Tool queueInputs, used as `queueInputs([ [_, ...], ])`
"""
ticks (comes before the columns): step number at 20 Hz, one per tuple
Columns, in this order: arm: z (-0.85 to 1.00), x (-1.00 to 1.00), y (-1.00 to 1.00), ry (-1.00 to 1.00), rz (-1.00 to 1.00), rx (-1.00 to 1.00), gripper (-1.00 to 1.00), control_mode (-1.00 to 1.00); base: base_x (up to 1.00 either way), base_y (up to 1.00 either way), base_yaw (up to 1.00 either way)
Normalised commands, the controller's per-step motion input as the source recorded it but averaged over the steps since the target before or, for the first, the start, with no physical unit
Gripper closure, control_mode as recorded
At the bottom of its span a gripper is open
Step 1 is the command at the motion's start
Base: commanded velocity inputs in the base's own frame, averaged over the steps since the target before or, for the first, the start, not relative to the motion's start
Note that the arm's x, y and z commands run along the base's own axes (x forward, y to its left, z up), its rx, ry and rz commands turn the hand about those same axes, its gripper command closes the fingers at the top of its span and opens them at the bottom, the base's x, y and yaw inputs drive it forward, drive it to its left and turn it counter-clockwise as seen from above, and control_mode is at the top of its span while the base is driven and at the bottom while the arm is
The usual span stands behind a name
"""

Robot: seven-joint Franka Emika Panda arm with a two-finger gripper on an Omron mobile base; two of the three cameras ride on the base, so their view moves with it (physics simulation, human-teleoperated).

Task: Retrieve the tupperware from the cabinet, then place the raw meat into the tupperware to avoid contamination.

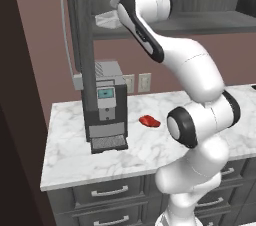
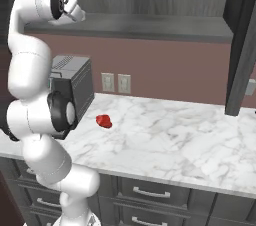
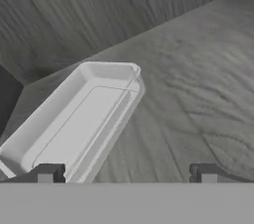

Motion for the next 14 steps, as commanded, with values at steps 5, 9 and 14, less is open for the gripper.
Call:
queueInputs([
  [5,0.00,0.42,0.13,0.03,0.00,-0.02,-1.00,-1.00,0.00,0.00,0.00],
  [9,0.00,0.28,0.37,0.04,0.00,-0.04,-1.00,-1.00,0.00,0.00,0.00],
  [14,-0.07,0.07,0.10,0.11,-0.03,-0.01,-1.00,-1.00,0.00,0.00,0.00],
])
